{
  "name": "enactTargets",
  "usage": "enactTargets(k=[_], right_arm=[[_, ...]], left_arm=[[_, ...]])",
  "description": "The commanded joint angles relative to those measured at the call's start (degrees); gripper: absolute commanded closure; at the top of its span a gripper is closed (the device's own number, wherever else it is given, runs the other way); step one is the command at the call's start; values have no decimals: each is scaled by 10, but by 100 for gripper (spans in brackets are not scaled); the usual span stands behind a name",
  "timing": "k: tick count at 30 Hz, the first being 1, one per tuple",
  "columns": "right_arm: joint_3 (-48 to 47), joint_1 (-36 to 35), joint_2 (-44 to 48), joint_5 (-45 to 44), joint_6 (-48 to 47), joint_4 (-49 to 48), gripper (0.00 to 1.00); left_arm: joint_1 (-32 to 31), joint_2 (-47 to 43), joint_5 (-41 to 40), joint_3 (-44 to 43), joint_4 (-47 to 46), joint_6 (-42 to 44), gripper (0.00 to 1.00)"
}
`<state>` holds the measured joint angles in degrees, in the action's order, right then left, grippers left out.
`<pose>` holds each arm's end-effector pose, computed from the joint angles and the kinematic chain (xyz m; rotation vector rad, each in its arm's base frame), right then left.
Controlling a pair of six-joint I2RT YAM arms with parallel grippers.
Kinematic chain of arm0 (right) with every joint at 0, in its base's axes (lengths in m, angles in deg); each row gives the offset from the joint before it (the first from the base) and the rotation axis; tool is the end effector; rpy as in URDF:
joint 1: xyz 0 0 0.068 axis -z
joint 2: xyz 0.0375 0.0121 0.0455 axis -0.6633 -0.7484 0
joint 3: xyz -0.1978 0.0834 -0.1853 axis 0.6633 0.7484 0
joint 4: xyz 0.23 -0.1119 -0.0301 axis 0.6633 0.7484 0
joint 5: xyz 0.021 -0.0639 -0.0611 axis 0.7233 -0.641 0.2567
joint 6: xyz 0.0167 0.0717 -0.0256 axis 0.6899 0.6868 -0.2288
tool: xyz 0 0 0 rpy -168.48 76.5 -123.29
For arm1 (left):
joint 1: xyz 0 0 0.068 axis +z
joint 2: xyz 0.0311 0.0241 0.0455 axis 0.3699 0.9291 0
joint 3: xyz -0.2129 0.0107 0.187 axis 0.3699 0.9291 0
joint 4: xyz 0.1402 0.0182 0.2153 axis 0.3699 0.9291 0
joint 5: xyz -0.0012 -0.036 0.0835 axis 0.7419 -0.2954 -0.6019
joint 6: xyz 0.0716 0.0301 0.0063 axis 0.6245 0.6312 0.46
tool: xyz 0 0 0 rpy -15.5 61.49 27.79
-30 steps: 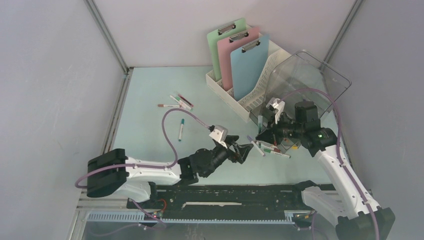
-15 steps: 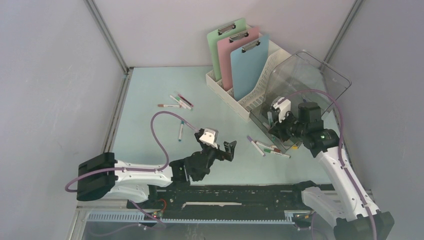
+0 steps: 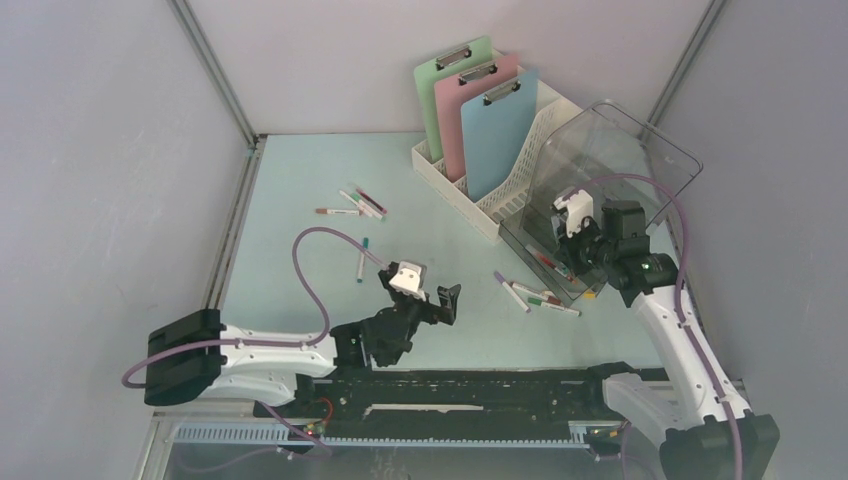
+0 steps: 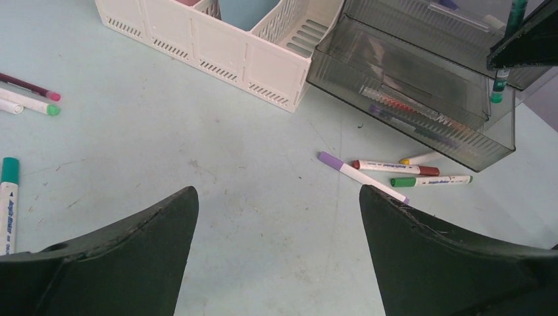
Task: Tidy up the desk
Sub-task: Place the stationery in the drawer.
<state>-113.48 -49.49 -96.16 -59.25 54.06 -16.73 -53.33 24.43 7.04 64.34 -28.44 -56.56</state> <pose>0.2009 0.0478 0.2897 -0.7562 2.1269 0.1969 0.1120 -0.2282 0.2332 0.2191 1.6683 -0.5162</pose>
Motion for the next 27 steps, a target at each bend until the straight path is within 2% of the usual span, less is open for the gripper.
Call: enactTargets(k=[1, 17, 27], right_arm=[[3, 4, -6, -14, -10, -17, 96], [4, 4, -18, -21, -13, -17, 89], [4, 4, -22, -23, -12, -15, 81]], left_arm=[[2, -19, -26, 7, -6, -3, 0], [4, -26, -32, 10, 1, -6, 0], [4, -25, -30, 10, 3, -10, 0]])
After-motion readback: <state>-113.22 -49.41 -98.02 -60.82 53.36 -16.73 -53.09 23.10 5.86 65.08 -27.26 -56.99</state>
